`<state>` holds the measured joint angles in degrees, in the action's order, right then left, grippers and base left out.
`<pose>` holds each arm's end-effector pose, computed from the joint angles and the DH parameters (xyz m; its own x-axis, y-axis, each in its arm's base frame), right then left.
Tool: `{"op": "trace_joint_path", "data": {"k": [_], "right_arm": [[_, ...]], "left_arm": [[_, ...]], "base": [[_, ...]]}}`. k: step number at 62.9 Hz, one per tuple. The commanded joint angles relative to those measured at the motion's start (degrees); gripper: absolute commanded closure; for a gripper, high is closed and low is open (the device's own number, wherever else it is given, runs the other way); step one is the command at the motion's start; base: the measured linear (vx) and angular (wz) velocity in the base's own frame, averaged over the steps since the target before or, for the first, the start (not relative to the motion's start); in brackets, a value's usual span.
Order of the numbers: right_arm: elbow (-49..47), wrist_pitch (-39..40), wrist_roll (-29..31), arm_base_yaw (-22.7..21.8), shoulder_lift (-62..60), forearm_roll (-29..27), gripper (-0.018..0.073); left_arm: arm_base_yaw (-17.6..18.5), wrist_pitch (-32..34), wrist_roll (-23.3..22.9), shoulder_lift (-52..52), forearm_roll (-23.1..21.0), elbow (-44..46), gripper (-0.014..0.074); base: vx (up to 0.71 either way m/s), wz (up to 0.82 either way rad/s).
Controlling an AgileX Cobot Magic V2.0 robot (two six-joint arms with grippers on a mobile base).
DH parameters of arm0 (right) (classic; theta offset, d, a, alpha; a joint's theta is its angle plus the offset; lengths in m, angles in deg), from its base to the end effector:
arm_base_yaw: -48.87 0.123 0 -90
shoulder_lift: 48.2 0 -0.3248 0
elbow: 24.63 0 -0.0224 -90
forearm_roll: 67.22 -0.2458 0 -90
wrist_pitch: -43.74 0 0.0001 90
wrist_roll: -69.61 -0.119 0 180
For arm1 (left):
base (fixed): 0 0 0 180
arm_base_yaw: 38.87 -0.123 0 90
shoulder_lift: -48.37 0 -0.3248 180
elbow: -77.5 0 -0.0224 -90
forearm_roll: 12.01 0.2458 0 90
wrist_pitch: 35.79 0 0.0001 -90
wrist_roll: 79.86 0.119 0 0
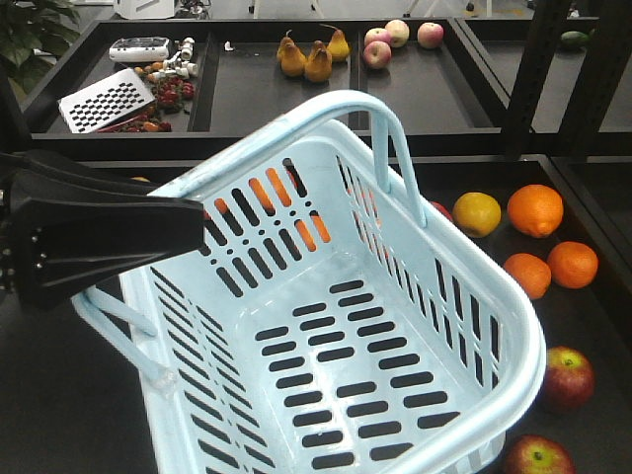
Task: Pick three apples into basket with both arms
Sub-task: 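Drive the base up to the apple table holding the basket aloft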
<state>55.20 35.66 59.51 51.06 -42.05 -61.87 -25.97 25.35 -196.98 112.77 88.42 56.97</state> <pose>0.0394 -0.0001 0.1889 -0.0720 0.0810 -0.9941 -0.0192 0.9964 0.0826 0.1345 -0.1359 0.4462 -0.3211 0.0169 -0.9469 0.9015 0.3116 -0.3002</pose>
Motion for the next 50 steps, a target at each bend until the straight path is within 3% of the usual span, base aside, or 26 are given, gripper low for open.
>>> {"op": "trace_joint_path", "data": {"k": [1, 41, 50], "right_arm": [[0.7, 4.4, 0.1, -0.4, -0.8, 0.6, 0.0566], [0.7, 4.4, 0.1, -0.4, -0.8, 0.6, 0.0566], [0.7, 4.4, 0.1, -0.4, -0.8, 0.6, 0.0566]], "left_arm": [[0.1, -1.8, -0.1, -1.1, 2.9, 1.6, 0.0603], [0.1, -4.1, -0.2, -0.9, 2.4, 1.6, 0.0603], [0.1, -7.6, -0.3, -0.1, 2.4, 1.7, 0.0603]], "base": [[0.0, 0.0], [0.0, 0.0], [0.0, 0.0]]}}
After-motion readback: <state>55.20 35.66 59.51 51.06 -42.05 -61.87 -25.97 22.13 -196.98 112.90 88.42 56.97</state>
